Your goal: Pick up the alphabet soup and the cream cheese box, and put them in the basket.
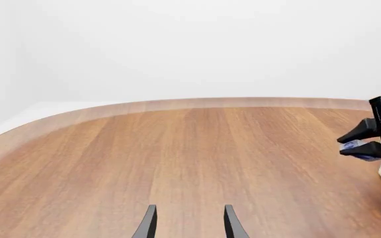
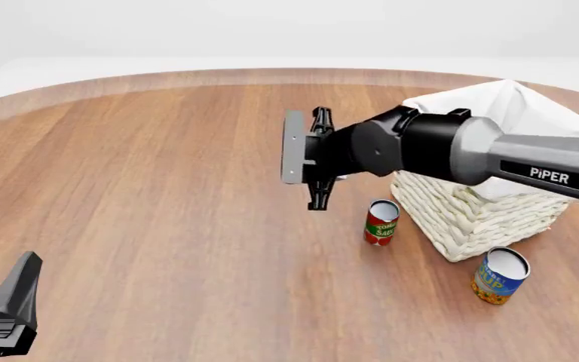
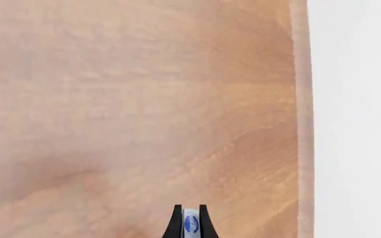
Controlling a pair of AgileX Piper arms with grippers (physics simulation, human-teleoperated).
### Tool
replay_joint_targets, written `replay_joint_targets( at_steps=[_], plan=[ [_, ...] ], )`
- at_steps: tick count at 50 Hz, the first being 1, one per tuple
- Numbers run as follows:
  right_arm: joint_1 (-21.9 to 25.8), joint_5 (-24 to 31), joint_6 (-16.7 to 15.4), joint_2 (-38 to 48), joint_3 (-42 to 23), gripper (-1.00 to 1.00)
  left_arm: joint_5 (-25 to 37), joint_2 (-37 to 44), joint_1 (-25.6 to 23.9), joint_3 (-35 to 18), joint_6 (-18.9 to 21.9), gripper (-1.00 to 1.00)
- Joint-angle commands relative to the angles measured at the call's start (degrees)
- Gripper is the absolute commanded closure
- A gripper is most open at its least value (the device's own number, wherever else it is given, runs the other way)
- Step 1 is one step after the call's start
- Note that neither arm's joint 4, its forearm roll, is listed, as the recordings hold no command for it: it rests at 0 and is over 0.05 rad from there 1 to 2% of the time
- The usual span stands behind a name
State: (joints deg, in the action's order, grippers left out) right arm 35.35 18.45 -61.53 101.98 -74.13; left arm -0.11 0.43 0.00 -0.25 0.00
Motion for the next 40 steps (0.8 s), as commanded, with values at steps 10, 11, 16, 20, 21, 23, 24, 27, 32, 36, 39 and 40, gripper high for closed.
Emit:
replay_joint_targets(
  at_steps=[10, 11, 16, 20, 21, 23, 24, 27, 32, 36, 39, 40],
  plan=[
    [3.5, -3.5, 8.5, -6.4, 2.8, 1.0, 0.0, 0.0, 0.0, 0.0, 0.0, -1.0],
    [3.5, -3.7, 8.7, -6.3, 3.1, 1.0, 0.0, 0.0, 0.0, 0.0, 0.0, -1.0],
    [5.1, -4.0, 11.5, -8.2, 3.6, 1.0, 0.0, 0.0, 0.0, 0.0, 0.0, -1.0],
    [7.0, -4.4, 14.9, -10.6, 4.2, 1.0, 0.0, 0.0, 0.0, 0.0, 0.0, -1.0],
    [7.2, -2.9, 15.5, -11.5, 2.7, 1.0, 0.0, 0.0, 0.0, 0.0, 0.0, -1.0],
    [7.3, -4.6, 16.6, -11.8, 3.7, 1.0, 0.0, 0.0, 0.0, 0.0, 0.0, -1.0],
    [8.2, -4.7, 17.7, -12.9, 4.4, 1.0, 0.0, 0.0, 0.0, 0.0, 0.0, -1.0],
    [8.2, -5.4, 18.6, -13.6, 4.8, 1.0, 0.0, 0.0, 0.0, 0.0, 0.0, -1.0],
    [8.8, -6.0, 20.3, -15.0, 5.5, 1.0, 0.0, 0.0, 0.0, 0.0, 0.0, -1.0],
    [9.5, -6.5, 22.9, -16.6, 5.6, 1.0, 0.0, 0.0, 0.0, 0.0, 0.0, -1.0],
    [10.5, -7.1, 25.1, -18.6, 6.4, 1.0, 0.0, 0.0, 0.0, 0.0, 0.0, -1.0],
    [10.1, -7.4, 25.5, -18.6, 6.2, 1.0, 0.0, 0.0, 0.0, 0.0, 0.0, -1.0]
  ],
)
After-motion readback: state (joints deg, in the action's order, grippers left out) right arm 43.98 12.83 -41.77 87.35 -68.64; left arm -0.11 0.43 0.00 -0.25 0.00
